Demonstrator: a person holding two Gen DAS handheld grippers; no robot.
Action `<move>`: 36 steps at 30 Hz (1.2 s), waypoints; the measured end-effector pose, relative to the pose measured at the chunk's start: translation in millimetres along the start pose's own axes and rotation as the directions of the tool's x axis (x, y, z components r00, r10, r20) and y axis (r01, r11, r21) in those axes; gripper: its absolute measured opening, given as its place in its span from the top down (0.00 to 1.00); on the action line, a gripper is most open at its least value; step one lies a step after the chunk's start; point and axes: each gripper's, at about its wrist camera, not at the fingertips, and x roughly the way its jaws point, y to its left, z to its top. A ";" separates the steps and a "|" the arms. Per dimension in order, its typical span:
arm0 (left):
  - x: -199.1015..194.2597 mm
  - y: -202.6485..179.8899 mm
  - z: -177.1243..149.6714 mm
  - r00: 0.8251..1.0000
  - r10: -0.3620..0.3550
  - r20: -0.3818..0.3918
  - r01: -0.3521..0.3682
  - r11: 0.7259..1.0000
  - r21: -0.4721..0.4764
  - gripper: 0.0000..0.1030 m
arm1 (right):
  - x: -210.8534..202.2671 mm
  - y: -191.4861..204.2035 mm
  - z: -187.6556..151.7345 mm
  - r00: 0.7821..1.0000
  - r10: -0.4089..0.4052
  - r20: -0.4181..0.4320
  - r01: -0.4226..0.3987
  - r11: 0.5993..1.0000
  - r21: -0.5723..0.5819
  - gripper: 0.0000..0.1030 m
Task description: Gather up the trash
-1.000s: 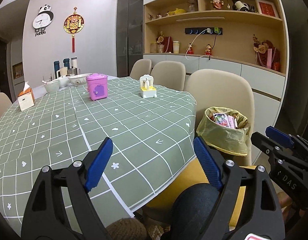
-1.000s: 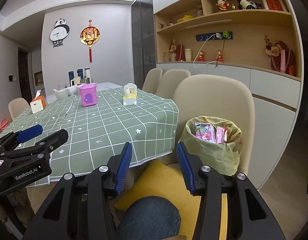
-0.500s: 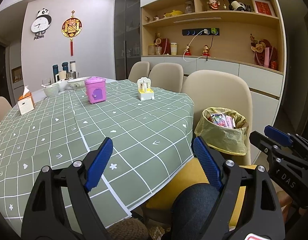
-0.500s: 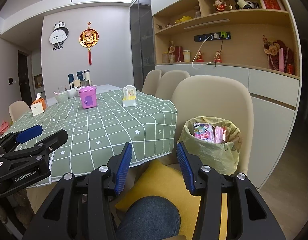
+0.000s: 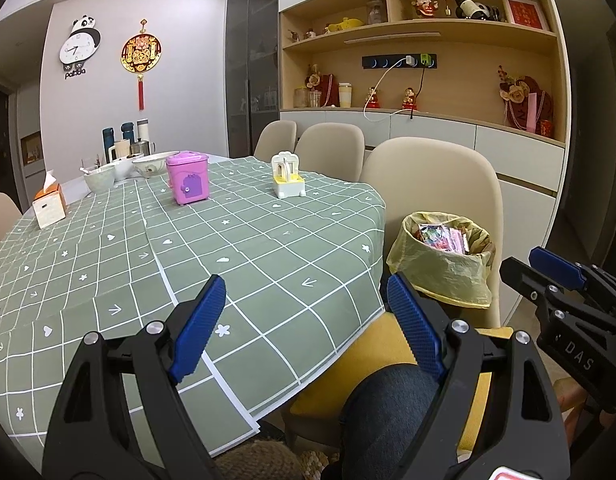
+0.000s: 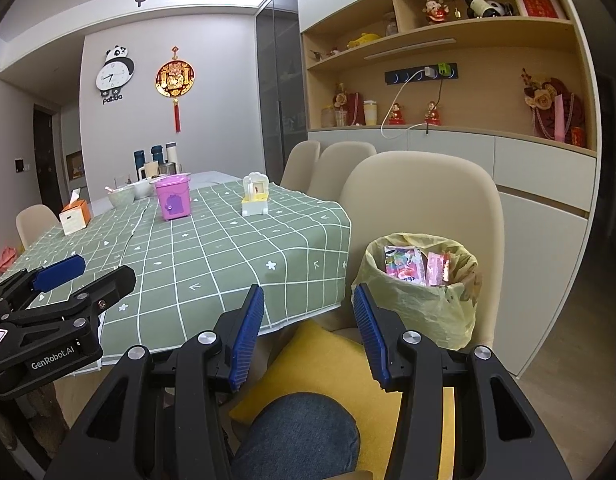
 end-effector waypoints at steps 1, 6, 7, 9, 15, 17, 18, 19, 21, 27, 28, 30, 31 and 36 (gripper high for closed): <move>0.0 0.1 0.0 1.000 0.000 0.001 0.000 1.000 0.001 0.23 | 0.2 0.4 -0.2 1.000 0.000 0.000 0.000 1.000 -0.002 0.57; 0.7 0.0 -0.3 1.000 -0.002 -0.001 0.002 1.000 0.001 0.23 | 1.4 -1.2 0.0 1.000 0.004 -0.005 -0.004 1.000 0.000 0.57; 0.7 -0.2 -0.5 1.000 -0.003 -0.002 0.003 1.000 0.000 0.23 | 1.7 -1.6 0.2 1.000 0.004 -0.006 -0.004 1.000 0.000 0.57; 1.7 -0.3 -0.7 1.000 -0.004 -0.005 0.004 1.000 -0.001 0.23 | 1.7 -2.1 0.0 1.000 0.003 -0.006 -0.003 1.000 -0.001 0.57; 1.2 -0.9 -1.5 1.000 -0.009 -0.007 0.009 1.000 -0.003 0.23 | 2.2 -3.5 0.3 1.000 0.004 -0.008 -0.004 1.000 0.002 0.57; 1.7 -0.7 -1.9 1.000 -0.009 -0.010 0.009 1.000 -0.005 0.23 | 2.6 -3.9 0.0 1.000 0.006 -0.010 -0.006 1.000 0.000 0.57; 1.5 -0.7 -1.9 1.000 -0.009 -0.010 0.009 1.000 -0.006 0.23 | 2.3 -4.0 0.1 1.000 0.004 -0.010 -0.004 1.000 -0.001 0.57; 1.3 -0.9 -2.1 1.000 -0.009 -0.011 0.009 1.000 -0.007 0.23 | 2.1 -4.1 0.1 1.000 0.003 -0.009 -0.003 1.000 -0.001 0.57; 1.1 -1.2 -2.2 1.000 -0.009 -0.010 0.009 1.000 -0.006 0.23 | 1.7 -4.8 0.3 1.000 0.004 -0.007 -0.004 1.000 0.001 0.57; 1.4 -0.7 -3.0 1.000 -0.010 -0.011 0.010 1.000 -0.009 0.23 | 1.3 -4.6 0.2 1.000 0.002 -0.006 -0.002 1.000 0.000 0.57; 1.7 -0.4 -3.1 1.000 -0.010 -0.014 0.010 1.000 -0.010 0.23 | 1.3 -4.7 0.2 1.000 0.001 -0.006 -0.001 1.000 0.000 0.57; 2.4 0.5 -3.8 1.000 -0.010 -0.018 0.010 1.000 -0.013 0.23 | 1.4 -4.6 0.1 1.000 0.002 -0.007 -0.002 1.000 0.001 0.57; 2.5 0.8 -3.6 1.000 -0.009 -0.019 0.009 1.000 -0.014 0.23 | 1.3 -4.6 0.1 1.000 0.002 -0.006 -0.002 1.000 0.001 0.57; 5.5 2.5 -3.5 1.000 -0.001 -0.026 0.001 1.000 -0.014 0.23 | 1.2 -4.7 0.1 1.000 0.000 -0.007 0.000 1.000 0.000 0.57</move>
